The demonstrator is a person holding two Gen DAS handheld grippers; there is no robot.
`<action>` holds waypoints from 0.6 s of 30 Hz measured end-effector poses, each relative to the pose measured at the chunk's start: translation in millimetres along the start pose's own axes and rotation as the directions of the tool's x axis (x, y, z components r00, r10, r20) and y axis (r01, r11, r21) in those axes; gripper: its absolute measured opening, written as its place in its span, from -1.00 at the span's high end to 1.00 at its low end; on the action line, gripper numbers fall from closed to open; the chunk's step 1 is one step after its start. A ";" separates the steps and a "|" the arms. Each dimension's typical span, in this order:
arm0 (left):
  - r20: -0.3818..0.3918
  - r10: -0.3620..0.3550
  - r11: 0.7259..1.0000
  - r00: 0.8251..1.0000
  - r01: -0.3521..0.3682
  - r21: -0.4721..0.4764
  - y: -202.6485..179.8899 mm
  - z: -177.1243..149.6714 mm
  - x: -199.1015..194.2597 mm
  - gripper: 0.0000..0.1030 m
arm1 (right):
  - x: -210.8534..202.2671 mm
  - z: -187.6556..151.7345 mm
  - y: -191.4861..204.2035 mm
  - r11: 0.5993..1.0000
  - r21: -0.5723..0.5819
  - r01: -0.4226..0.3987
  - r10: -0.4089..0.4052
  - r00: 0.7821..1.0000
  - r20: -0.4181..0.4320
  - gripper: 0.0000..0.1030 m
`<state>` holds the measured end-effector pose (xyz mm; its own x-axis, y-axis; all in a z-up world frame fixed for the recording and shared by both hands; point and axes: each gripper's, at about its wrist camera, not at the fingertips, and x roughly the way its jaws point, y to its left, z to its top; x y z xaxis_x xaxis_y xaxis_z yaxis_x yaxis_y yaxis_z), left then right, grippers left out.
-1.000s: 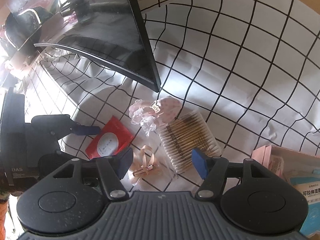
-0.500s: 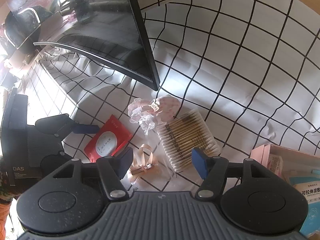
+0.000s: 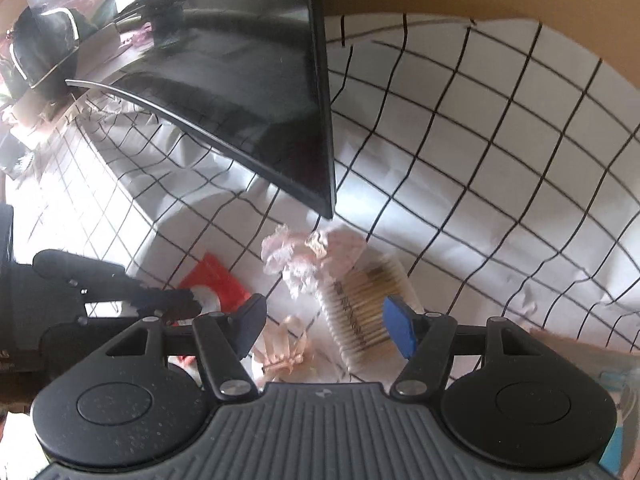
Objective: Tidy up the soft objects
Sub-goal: 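Open the left tool and grasp the beige ribbon bow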
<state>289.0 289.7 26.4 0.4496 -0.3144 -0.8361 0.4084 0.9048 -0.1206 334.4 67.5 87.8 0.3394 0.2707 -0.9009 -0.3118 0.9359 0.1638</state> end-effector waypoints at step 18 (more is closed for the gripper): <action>0.104 -0.170 0.975 0.980 0.182 -0.127 23.2 -8.1 -44.8 0.74 | 25.6 11.2 43.8 0.992 -0.100 -0.076 0.064 0.991 -0.119 -0.27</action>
<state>271.9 327.0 56.7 0.4535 -0.4915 -0.7435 0.3797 0.8613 -0.3377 339.4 117.9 76.3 0.2103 0.3013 -0.9301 -0.4243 0.8852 0.1908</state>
